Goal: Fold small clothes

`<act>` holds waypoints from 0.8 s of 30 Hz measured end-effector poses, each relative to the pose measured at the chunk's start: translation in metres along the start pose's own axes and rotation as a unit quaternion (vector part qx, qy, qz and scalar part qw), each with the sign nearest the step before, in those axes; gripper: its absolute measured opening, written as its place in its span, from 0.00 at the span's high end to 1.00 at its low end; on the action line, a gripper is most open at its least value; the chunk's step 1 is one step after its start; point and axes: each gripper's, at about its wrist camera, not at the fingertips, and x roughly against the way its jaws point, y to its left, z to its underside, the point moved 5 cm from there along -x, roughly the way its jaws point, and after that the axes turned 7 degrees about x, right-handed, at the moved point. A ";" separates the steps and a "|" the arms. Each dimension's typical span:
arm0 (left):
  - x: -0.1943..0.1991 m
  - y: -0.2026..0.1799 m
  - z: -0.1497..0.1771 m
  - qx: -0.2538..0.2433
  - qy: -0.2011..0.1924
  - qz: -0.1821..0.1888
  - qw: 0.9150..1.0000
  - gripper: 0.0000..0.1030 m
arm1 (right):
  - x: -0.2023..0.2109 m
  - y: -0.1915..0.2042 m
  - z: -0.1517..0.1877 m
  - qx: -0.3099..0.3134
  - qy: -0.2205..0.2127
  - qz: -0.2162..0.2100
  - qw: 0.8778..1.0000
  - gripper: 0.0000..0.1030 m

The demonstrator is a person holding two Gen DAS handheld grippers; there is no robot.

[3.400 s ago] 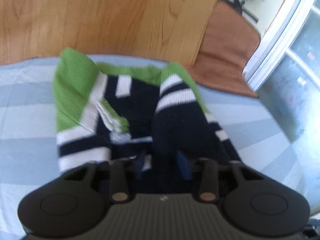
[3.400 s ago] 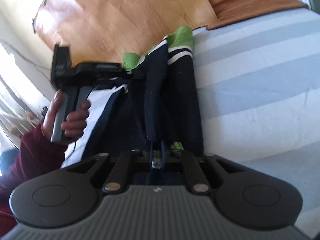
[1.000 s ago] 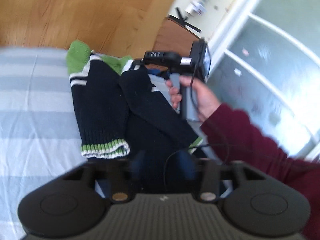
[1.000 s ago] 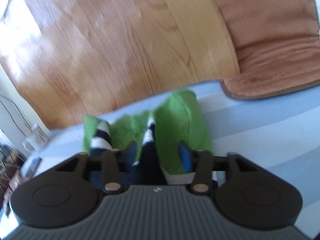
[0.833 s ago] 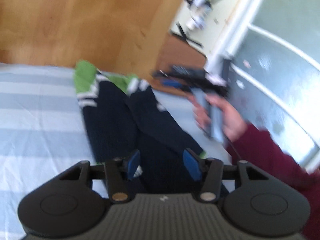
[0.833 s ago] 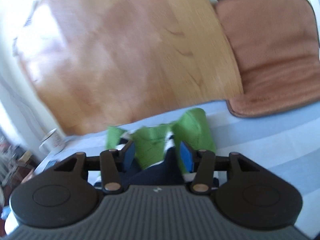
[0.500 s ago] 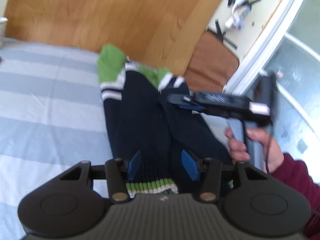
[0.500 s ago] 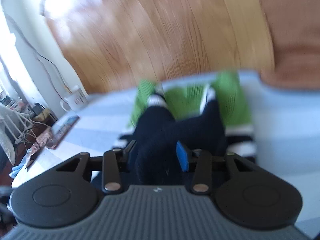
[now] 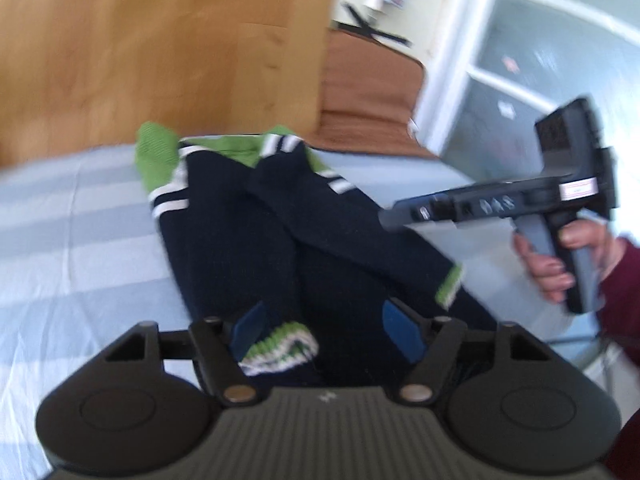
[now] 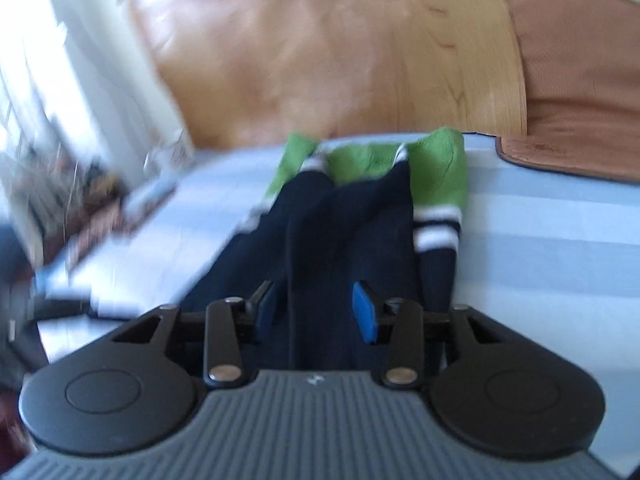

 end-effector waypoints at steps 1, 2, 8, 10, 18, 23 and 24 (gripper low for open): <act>-0.006 -0.008 0.002 -0.022 0.004 -0.012 1.000 0.37 | 0.002 0.008 0.009 0.020 0.012 0.002 1.000 0.53; -0.013 -0.014 0.004 -0.038 0.009 -0.023 0.999 0.47 | 0.001 0.014 0.017 0.039 0.022 0.007 0.999 0.53; -0.048 -0.014 -0.005 0.002 0.059 -0.019 0.998 0.98 | -0.010 0.012 0.026 0.076 0.025 0.064 0.995 0.91; -0.037 -0.021 -0.015 0.011 0.039 0.010 0.999 0.98 | 0.006 0.006 0.014 0.025 -0.004 0.037 0.999 0.91; -0.036 -0.034 -0.016 0.012 0.037 0.032 0.999 0.93 | -0.017 0.010 0.026 -0.049 0.043 -0.048 0.997 0.86; -0.008 0.006 -0.012 0.034 0.008 -0.015 0.999 0.71 | -0.003 0.008 0.012 -0.064 -0.003 -0.067 0.996 0.77; 0.000 0.017 -0.013 0.049 -0.002 -0.021 0.999 0.71 | 0.001 0.013 0.005 -0.064 -0.014 -0.086 0.994 0.76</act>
